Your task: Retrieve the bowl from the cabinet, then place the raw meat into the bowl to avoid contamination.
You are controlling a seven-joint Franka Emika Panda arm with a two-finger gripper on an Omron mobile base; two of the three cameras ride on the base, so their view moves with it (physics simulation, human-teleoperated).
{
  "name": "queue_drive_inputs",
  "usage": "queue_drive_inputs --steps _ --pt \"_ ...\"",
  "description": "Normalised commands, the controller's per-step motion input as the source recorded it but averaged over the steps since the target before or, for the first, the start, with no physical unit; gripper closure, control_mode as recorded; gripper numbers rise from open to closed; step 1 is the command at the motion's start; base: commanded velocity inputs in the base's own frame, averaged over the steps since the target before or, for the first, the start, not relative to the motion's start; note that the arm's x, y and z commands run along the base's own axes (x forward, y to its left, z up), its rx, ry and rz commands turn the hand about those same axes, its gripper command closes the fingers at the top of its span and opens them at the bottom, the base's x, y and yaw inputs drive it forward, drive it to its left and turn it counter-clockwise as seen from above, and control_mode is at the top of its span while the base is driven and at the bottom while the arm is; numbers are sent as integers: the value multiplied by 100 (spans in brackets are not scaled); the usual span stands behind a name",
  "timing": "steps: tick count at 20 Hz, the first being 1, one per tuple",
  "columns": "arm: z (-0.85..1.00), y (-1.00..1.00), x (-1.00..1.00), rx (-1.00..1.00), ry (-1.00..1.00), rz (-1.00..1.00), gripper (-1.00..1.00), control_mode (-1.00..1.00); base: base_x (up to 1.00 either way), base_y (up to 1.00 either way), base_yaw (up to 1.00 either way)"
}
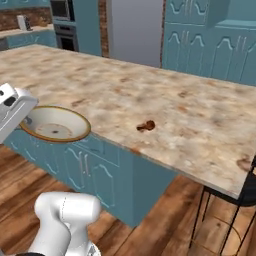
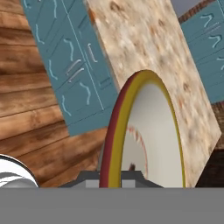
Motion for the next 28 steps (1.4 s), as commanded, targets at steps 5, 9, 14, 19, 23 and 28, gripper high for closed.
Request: queue_drive_inputs --steps 5,9,14,19,23,28 --pt "0 0 0 0 0 0 100 100 29 15 -42" --pt "0 0 0 0 0 0 100 100 28 1 -39" --pt "0 0 0 0 0 0 100 100 39 0 -34" --pt "0 0 0 0 0 0 100 100 51 0 -30" --pt "0 0 0 0 0 0 100 100 56 -5 -27" --pt "0 0 0 0 0 0 100 100 46 -11 -24"
